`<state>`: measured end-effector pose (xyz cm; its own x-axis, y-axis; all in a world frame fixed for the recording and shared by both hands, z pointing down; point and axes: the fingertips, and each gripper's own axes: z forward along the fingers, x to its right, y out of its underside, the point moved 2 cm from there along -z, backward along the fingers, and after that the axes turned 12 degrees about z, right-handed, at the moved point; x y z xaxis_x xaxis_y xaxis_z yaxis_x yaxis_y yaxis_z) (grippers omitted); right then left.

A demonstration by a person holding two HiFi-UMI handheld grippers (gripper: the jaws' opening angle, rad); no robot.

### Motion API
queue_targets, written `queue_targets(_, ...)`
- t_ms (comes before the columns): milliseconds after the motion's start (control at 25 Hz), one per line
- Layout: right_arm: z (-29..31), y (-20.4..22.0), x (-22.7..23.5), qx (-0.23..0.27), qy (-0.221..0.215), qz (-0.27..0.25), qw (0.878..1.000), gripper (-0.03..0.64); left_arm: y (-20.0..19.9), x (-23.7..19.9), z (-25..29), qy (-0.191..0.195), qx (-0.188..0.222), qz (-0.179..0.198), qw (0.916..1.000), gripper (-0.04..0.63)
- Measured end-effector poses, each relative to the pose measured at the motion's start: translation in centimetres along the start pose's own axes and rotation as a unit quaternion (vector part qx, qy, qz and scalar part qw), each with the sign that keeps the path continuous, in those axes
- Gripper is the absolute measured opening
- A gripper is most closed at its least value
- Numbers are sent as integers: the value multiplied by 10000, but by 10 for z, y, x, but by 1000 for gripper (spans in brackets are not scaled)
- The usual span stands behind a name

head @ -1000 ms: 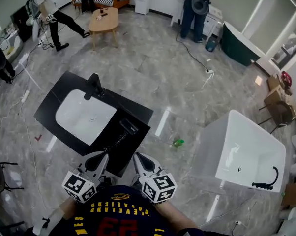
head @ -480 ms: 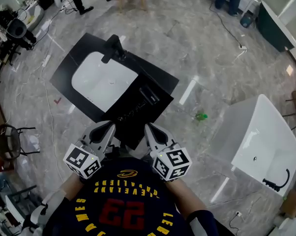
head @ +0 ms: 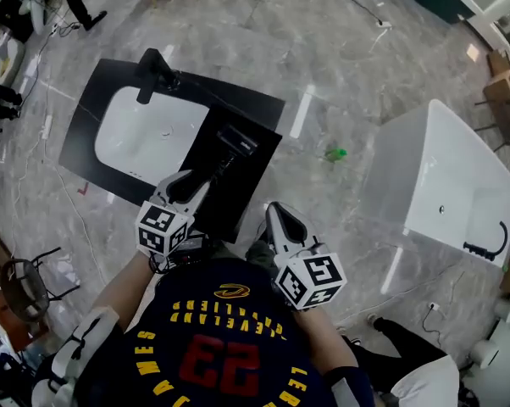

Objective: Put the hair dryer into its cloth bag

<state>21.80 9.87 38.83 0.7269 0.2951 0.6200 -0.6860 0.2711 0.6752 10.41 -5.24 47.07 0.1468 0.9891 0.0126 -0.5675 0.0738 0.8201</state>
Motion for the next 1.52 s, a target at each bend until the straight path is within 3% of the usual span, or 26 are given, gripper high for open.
queue_targets(200, -27, 14, 21, 305, 676, 319, 9967, 8, 61, -5, 53, 491, -1060, 219, 9929, 232)
queue_targets(440, -60, 38, 36, 607, 1336, 704, 9867, 8, 108, 2, 97, 1069, -1991, 221, 9739, 252)
queue_targets(600, -77, 45, 43, 770, 1468, 894, 9821, 8, 122, 12, 109, 841, -2379, 617, 9657, 252)
queue_targets(880, -75, 44, 39, 784, 1351, 989, 9828, 8, 118, 9, 108, 751, -2339, 592, 9675, 240)
queue_targets(1200, -47, 34, 20, 371, 945, 617, 9929, 8, 96, -2, 63, 816, -1829, 750, 9769, 210)
queue_targets(1400, -10, 39, 10, -212, 647, -67, 9977, 8, 99, -14, 5, 600, -1361, 287, 9885, 210)
queue_targets(1520, 20, 54, -4, -771, 325, -676, 9942, 8, 109, -21, -35, 366, -1210, 363, 9913, 210)
